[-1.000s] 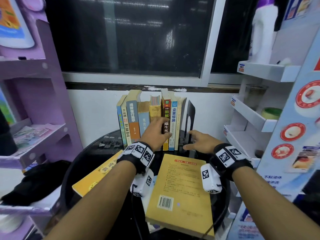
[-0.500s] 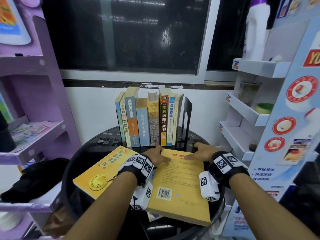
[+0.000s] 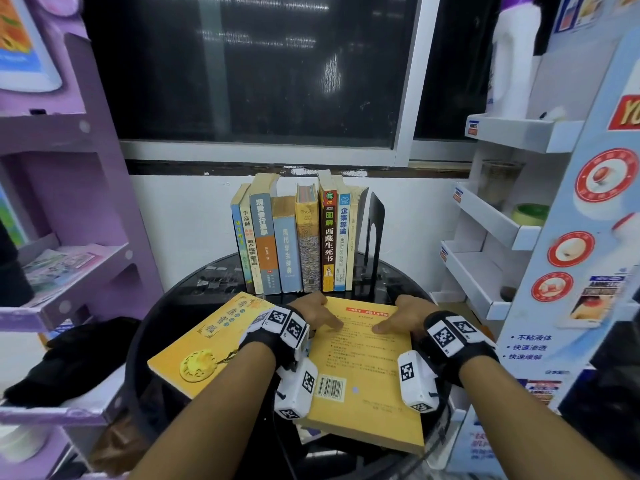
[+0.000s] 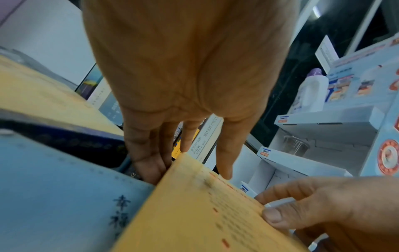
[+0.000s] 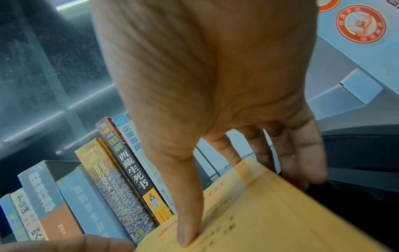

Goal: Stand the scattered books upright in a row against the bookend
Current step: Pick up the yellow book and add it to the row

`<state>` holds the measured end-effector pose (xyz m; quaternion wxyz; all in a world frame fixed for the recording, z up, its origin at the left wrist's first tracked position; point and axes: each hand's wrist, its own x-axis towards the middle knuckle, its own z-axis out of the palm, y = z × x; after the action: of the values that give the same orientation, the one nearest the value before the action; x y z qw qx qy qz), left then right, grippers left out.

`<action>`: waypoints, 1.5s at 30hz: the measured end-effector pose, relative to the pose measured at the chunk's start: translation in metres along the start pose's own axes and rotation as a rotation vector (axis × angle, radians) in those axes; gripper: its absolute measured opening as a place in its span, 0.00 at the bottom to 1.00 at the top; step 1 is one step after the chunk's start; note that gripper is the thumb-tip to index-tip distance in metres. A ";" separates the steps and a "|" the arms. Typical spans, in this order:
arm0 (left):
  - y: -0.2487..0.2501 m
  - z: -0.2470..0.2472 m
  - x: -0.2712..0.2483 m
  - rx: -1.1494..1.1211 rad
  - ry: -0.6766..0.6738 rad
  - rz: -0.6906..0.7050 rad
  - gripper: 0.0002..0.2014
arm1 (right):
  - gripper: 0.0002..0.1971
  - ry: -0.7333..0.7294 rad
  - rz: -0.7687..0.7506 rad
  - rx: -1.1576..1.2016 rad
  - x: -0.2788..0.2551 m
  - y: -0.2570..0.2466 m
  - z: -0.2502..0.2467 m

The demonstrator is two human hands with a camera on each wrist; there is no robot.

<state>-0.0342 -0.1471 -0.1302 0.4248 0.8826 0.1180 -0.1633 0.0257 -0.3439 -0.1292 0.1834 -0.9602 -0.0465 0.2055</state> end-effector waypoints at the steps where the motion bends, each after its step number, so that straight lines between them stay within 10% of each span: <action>1: -0.001 -0.001 0.000 -0.045 0.003 0.012 0.19 | 0.35 0.007 -0.004 0.006 0.000 0.000 0.000; 3: -0.002 -0.003 -0.003 -0.116 0.000 0.027 0.07 | 0.35 0.026 -0.010 0.021 0.000 0.001 -0.001; 26: 0.022 -0.033 -0.016 -0.679 0.187 0.185 0.25 | 0.21 0.186 -0.350 0.403 -0.049 -0.028 -0.068; 36: 0.043 -0.053 -0.029 -0.655 0.267 0.445 0.25 | 0.24 0.081 -0.575 0.542 -0.086 -0.037 -0.094; 45: 0.063 -0.057 -0.024 -0.534 0.316 0.536 0.18 | 0.21 0.307 -0.578 0.454 -0.105 -0.051 -0.102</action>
<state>-0.0238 -0.1420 -0.0430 0.6429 0.7552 -0.0139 0.1269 -0.0290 -0.3477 0.0157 0.4462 -0.8621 -0.2401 0.0046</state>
